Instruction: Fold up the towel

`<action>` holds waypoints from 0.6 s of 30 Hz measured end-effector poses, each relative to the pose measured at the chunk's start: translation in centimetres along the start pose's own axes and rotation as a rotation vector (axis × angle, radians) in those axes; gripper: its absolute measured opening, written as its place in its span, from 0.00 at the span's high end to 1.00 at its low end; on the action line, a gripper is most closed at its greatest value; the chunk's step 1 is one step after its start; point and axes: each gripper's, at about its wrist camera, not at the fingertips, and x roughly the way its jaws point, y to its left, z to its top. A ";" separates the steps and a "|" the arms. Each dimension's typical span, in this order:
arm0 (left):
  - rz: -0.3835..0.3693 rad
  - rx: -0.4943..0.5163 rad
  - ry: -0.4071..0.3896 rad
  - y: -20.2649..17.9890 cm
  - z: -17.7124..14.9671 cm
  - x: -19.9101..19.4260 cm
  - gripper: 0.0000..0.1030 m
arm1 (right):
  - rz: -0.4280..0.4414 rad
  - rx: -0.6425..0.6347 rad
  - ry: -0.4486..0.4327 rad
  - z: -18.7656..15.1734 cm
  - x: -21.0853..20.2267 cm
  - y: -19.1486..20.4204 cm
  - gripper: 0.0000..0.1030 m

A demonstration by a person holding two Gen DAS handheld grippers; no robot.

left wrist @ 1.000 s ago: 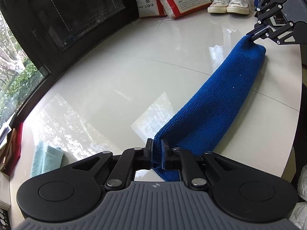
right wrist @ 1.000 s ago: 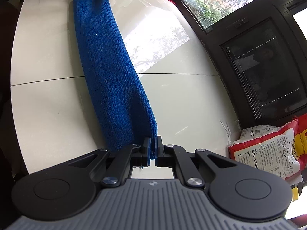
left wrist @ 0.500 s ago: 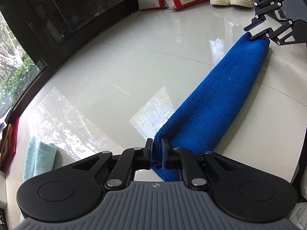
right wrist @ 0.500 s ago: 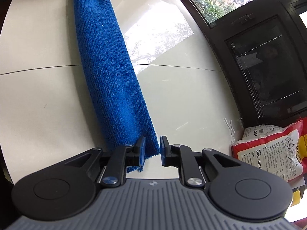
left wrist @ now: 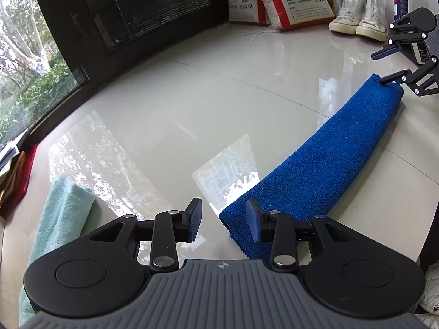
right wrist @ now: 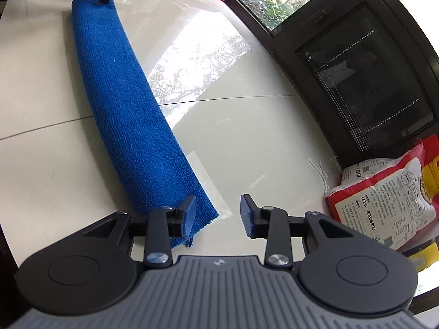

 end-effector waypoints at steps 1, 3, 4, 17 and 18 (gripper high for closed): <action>-0.002 -0.004 -0.002 -0.1 -0.1 -0.2 0.60 | 0.000 0.018 -0.002 0.1 -0.1 -0.2 0.65; -0.003 -0.013 -0.006 -0.3 -0.2 -0.5 0.59 | -0.003 0.062 0.001 0.3 -0.4 -0.5 0.65; -0.004 -0.015 -0.007 -0.4 -0.3 -0.5 0.58 | -0.002 0.076 0.000 0.3 -0.4 -0.7 0.65; -0.053 -0.100 -0.048 -2.1 -0.3 -2.4 0.52 | 0.026 0.278 -0.016 1.0 -2.7 -1.5 0.64; -0.052 -0.098 -0.052 -2.3 -0.4 -2.6 0.51 | 0.035 0.305 -0.017 1.1 -2.9 -1.5 0.64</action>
